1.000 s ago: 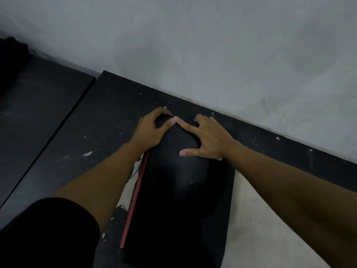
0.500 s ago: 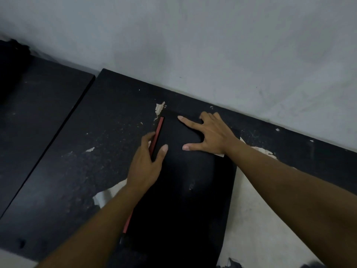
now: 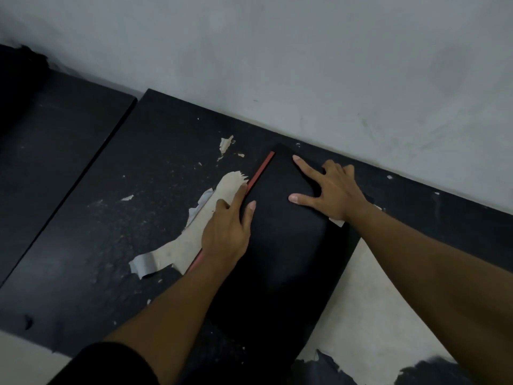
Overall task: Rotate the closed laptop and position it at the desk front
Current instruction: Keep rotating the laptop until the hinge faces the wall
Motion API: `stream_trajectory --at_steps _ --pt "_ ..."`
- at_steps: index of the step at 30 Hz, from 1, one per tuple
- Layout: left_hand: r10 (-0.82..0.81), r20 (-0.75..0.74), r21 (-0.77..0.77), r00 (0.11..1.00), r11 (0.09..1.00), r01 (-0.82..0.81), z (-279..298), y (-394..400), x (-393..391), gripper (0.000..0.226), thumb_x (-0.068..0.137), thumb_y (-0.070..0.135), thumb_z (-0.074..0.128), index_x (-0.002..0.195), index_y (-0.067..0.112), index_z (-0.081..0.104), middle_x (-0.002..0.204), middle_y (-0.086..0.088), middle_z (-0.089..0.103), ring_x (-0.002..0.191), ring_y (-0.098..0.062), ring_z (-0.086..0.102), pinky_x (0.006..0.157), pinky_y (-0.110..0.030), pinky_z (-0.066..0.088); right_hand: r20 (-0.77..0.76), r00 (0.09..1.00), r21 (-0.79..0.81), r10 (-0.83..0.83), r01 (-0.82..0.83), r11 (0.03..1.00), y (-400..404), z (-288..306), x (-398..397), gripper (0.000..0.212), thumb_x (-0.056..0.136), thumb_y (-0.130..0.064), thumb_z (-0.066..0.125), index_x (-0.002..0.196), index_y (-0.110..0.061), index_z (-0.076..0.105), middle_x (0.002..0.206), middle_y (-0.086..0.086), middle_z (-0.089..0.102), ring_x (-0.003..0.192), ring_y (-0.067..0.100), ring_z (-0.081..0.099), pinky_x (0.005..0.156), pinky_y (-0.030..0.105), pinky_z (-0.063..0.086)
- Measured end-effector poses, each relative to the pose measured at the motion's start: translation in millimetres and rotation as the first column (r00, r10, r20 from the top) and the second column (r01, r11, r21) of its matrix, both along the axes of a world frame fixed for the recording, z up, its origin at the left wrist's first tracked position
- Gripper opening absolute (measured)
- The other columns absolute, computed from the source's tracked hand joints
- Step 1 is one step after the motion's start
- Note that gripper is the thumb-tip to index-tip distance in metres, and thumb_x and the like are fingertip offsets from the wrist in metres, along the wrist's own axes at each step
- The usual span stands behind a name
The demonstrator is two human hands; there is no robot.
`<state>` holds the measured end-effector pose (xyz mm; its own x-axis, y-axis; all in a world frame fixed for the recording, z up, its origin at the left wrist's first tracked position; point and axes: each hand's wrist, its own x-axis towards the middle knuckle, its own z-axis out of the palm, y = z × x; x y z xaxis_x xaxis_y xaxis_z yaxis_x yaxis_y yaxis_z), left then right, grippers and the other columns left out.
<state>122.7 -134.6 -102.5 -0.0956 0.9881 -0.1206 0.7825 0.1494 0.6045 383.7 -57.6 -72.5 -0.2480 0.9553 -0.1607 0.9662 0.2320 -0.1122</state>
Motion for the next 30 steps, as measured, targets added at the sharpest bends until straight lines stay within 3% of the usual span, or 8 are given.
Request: stream_trajectory --at_steps 5,11,20,23,26,30 --pt "-0.164 -0.047 -0.050 0.985 0.986 0.162 -1 15 25 0.056 0.106 0.064 0.032 0.159 0.046 0.032 0.112 -0.006 0.057 0.092 -0.025 0.063 0.072 -0.037 0.050 0.003 0.983 0.000 -0.182 0.182 0.983 -35 -3 36 0.089 0.084 -0.093 0.029 0.160 -0.057 0.000 0.115 0.011 0.047 0.109 0.027 0.047 0.100 0.045 0.028" --pt "-0.302 -0.080 0.005 0.950 0.953 0.303 0 21 59 0.057 0.104 0.064 0.038 0.157 0.044 0.039 0.101 0.000 0.054 0.085 -0.023 0.063 0.073 -0.037 0.054 -0.006 0.935 -0.084 -0.354 0.353 0.932 -74 -10 70 0.089 0.084 -0.092 0.027 0.158 -0.059 -0.009 0.133 0.019 0.045 0.124 0.035 0.045 0.106 0.049 0.026" --pt "-0.386 -0.120 0.090 0.914 0.913 0.398 -4 26 85 0.058 0.100 0.069 0.046 0.145 0.034 0.051 0.109 -0.001 0.066 0.096 -0.024 0.069 0.076 -0.037 0.056 -0.068 0.877 -0.117 -0.475 0.466 0.877 -103 -25 91 0.092 0.085 -0.090 0.033 0.161 -0.053 -0.003 0.143 0.019 0.040 0.130 0.037 0.041 0.109 0.051 0.028" --pt "-0.393 -0.121 0.089 0.912 0.910 0.404 -7 28 85 0.059 0.099 0.070 0.044 0.147 0.035 0.050 0.113 -0.001 0.066 0.100 -0.023 0.068 0.078 -0.037 0.056 -0.059 0.912 0.030 -0.405 0.407 0.913 -99 -20 84 0.090 0.088 -0.085 0.038 0.164 -0.046 0.011 0.141 0.015 0.038 0.127 0.032 0.042 0.109 0.052 0.028" --pt "-0.401 -0.139 0.106 0.906 0.903 0.416 -9 31 87 0.058 0.100 0.069 0.044 0.146 0.035 0.050 0.115 0.000 0.067 0.102 -0.021 0.067 0.077 -0.036 0.054 -0.122 0.979 0.142 -0.165 0.182 0.973 -77 -12 67 0.071 0.097 -0.068 0.040 0.162 -0.038 0.032 0.153 0.015 0.039 0.145 0.031 0.035 0.119 0.054 0.018" --pt "-0.446 -0.078 0.163 0.892 0.877 0.452 -7 36 95 0.047 0.102 0.058 0.049 0.139 0.031 0.056 0.106 -0.001 0.069 0.094 -0.021 0.068 0.076 -0.041 0.056 -0.172 0.982 0.077 0.079 -0.067 0.995 -41 -16 32 0.056 0.104 -0.045 0.025 0.144 -0.025 0.059 0.147 0.003 0.055 0.152 0.023 0.032 0.124 0.050 0.008"
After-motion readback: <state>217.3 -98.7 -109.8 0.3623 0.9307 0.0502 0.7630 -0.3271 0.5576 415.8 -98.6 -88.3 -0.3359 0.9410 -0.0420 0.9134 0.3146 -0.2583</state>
